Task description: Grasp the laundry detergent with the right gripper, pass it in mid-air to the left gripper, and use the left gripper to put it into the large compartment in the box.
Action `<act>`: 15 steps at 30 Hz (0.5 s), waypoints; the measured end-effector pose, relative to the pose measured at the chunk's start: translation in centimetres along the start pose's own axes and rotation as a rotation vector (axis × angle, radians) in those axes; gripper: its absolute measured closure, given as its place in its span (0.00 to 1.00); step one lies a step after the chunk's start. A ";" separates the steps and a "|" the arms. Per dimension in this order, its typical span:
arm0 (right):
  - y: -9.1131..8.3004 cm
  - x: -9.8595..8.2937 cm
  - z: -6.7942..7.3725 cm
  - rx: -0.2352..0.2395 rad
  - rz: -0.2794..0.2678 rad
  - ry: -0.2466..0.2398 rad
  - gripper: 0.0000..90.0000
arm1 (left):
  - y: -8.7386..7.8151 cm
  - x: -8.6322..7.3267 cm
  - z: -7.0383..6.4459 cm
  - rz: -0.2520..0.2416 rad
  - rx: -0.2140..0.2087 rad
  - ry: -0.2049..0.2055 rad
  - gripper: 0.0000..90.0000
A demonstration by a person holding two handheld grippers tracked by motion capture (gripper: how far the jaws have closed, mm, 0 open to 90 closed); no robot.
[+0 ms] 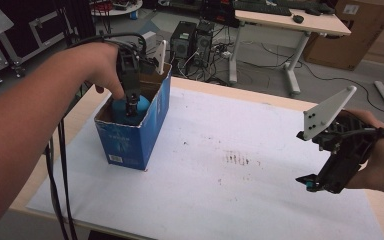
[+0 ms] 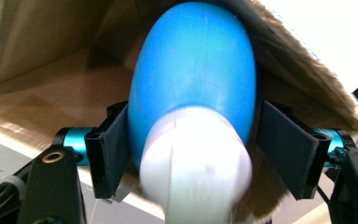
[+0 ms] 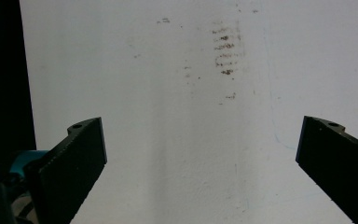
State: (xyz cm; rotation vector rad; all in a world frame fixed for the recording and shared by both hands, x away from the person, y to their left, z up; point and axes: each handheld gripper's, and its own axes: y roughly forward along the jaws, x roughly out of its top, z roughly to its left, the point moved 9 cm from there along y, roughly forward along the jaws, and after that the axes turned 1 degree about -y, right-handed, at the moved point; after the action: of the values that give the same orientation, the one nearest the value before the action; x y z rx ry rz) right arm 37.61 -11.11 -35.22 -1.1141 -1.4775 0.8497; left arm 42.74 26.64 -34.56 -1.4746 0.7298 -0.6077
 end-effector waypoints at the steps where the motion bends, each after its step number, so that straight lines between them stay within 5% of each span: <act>1: 0.0 0.0 0.0 0.003 0.000 -0.002 0.01 | -0.4 0.0 0.0 -0.004 0.005 -0.002 0.31; 7: 0.0 0.1 -0.2 0.004 -0.001 0.000 0.01 | -2.9 0.2 -0.4 -0.013 0.013 -0.011 0.30; 15: -0.4 0.1 -0.6 0.011 -0.004 0.008 0.01 | -5.7 1.2 -2.6 -0.023 0.026 0.070 0.24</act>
State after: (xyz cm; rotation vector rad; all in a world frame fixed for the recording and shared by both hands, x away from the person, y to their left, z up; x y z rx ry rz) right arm 38.07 -11.16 -34.67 -1.1050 -1.4669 0.8486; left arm 41.96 23.91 -28.88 -1.4456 0.7574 -0.6870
